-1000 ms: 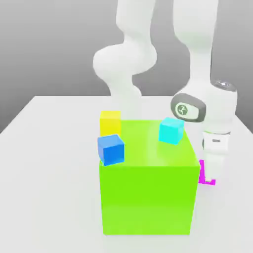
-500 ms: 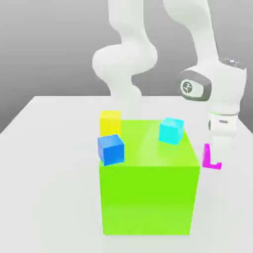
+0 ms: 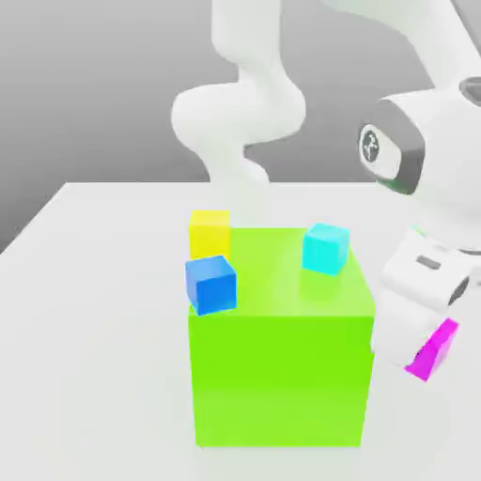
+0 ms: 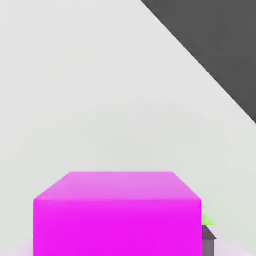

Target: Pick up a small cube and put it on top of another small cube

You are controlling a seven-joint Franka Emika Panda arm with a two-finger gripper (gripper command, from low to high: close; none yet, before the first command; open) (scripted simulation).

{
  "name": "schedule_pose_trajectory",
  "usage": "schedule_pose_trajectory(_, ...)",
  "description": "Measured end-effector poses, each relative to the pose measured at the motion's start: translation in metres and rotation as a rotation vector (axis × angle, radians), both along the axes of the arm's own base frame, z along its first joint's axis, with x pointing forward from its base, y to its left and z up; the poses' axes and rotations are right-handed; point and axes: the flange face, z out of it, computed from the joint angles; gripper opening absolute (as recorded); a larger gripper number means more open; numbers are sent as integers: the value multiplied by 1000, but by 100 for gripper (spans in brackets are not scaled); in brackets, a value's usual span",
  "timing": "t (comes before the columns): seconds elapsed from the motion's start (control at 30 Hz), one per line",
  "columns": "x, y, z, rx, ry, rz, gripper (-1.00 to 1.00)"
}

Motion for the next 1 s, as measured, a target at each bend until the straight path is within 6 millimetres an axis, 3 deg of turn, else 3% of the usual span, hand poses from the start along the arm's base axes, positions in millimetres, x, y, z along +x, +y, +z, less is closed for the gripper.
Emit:
schedule_pose_trajectory(0.1, 26, -48, 33, 17, 18, -145, -100)
schedule_pose_trajectory(0.2, 22, -81, 57, 28, 13, -251, -100)
schedule_pose_trajectory(0.4, -6, -133, 99, 25, -24, -443, -100)
schedule_pose_trajectory(0.67, -57, -193, 147, -36, -106, -709, -100)
schedule_pose_trajectory(0.73, -71, -202, 148, -61, -131, -763, -100)
schedule_pose_trajectory(0.83, -75, -204, 113, -70, -141, -781, -100)
schedule_pose_trajectory(0.87, -76, -204, 98, -71, -142, -782, 100)
schedule_pose_trajectory(1.0, -76, -204, 98, -71, -142, -782, 100)
